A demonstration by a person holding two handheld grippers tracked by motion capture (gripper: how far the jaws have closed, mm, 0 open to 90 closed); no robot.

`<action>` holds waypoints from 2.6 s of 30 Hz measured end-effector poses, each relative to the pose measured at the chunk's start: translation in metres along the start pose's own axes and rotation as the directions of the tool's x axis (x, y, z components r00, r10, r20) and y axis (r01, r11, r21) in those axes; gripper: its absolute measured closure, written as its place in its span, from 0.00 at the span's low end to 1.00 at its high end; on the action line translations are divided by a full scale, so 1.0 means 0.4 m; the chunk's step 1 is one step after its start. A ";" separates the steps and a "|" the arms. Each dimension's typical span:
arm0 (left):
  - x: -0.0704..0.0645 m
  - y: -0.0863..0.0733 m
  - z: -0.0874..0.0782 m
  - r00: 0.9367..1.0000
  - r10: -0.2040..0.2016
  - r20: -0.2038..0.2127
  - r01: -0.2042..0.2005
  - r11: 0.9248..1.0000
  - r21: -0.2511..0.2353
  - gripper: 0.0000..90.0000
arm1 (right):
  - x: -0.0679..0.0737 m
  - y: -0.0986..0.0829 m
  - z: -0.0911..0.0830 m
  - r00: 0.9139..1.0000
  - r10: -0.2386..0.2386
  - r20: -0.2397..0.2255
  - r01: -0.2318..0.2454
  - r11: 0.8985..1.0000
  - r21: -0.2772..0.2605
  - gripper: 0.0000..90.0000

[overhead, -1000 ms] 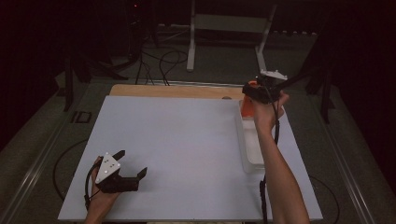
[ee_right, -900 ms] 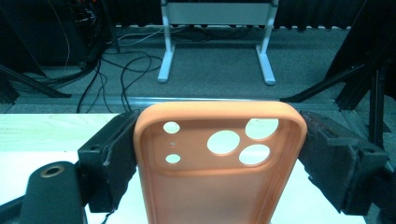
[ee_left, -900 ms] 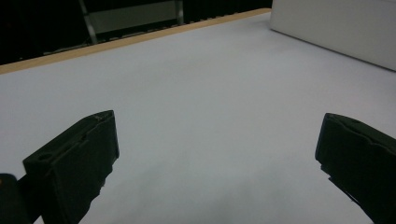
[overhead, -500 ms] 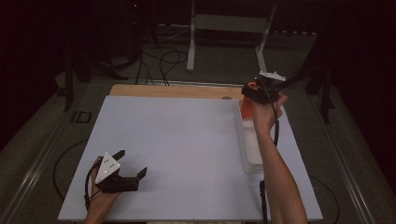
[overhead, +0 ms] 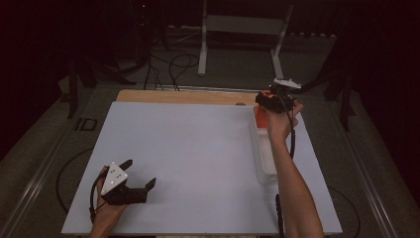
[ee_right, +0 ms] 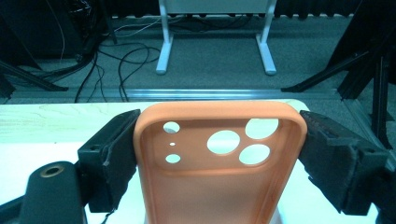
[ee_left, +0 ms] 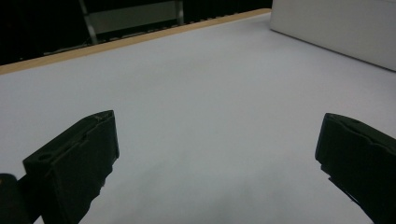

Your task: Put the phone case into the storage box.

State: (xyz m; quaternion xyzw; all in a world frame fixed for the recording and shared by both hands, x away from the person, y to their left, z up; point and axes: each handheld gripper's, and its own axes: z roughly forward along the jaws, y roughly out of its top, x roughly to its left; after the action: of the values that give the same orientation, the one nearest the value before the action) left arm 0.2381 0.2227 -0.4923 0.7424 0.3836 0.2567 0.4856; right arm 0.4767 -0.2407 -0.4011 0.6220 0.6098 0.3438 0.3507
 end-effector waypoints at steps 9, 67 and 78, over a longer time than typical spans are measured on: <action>0.000 0.000 -0.001 1.000 -0.003 -0.001 0.003 1.000 -0.002 0.00 | -0.003 -0.019 0.014 1.000 0.005 0.003 -0.005 1.000 0.017 0.19; -0.001 -0.001 0.000 1.000 0.001 0.000 -0.001 1.000 0.003 0.00 | 0.003 -0.056 0.060 0.999 -0.014 0.029 0.014 1.000 0.024 0.17; -0.001 -0.001 -0.001 1.000 -0.002 -0.002 0.002 1.000 0.002 0.00 | 0.005 -0.060 0.063 1.000 -0.003 0.003 0.003 1.000 0.008 0.09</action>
State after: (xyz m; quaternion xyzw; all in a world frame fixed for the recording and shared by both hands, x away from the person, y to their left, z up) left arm 0.2374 0.2228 -0.4926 0.7423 0.3848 0.2566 0.4849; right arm 0.4858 -0.2388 -0.4347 0.6230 0.6117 0.3396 0.3498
